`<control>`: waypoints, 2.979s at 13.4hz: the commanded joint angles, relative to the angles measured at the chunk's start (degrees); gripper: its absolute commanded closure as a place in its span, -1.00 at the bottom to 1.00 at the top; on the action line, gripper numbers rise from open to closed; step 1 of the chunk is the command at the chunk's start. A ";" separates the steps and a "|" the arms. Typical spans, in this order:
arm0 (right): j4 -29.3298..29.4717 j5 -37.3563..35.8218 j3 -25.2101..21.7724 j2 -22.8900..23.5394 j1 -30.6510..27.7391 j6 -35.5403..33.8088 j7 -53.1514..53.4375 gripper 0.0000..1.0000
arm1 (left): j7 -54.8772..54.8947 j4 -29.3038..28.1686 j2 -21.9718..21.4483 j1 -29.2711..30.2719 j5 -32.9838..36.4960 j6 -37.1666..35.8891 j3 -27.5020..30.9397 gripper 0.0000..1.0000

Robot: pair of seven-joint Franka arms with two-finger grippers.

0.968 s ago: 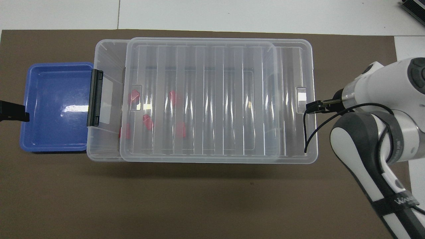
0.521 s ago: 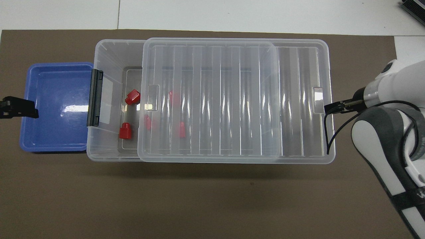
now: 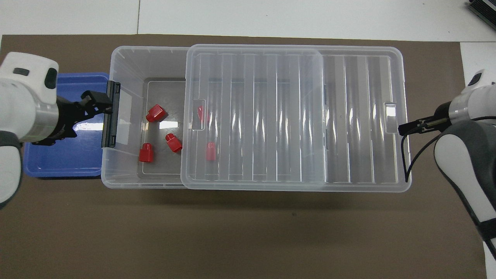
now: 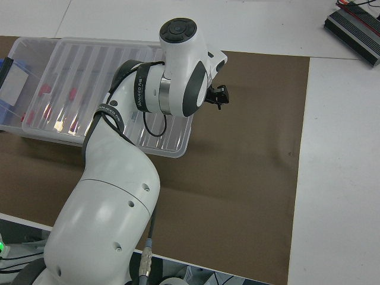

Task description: Place red block in blue tray from box

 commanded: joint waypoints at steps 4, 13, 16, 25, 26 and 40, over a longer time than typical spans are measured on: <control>-1.46 -0.32 0.26 -1.37 -1.81 0.37 -2.58 -1.00 | -7.18 -6.34 4.72 -5.40 1.07 8.97 0.84 -1.00; -0.84 -1.81 0.34 -1.19 -3.21 -0.16 -3.29 -1.00 | -11.50 -11.36 14.46 -9.61 6.43 21.80 1.01 -1.00; -0.14 -1.73 0.60 -2.07 -2.16 -1.90 0.21 -1.00 | -12.56 -11.45 17.73 -11.64 6.61 24.89 1.01 -1.00; 13.02 -1.55 1.40 -2.69 7.32 -15.61 25.88 -1.00 | -11.50 -14.00 17.64 -11.91 6.70 26.29 1.01 -0.59; 14.61 -1.64 1.40 -2.69 7.94 -16.93 27.37 -1.00 | -11.50 -14.26 17.56 -11.91 6.70 26.47 1.01 -0.43; 17.01 -1.64 1.22 -4.53 7.95 -22.14 27.48 -0.98 | 10.43 19.91 12.81 0.89 0.99 -26.14 1.45 1.00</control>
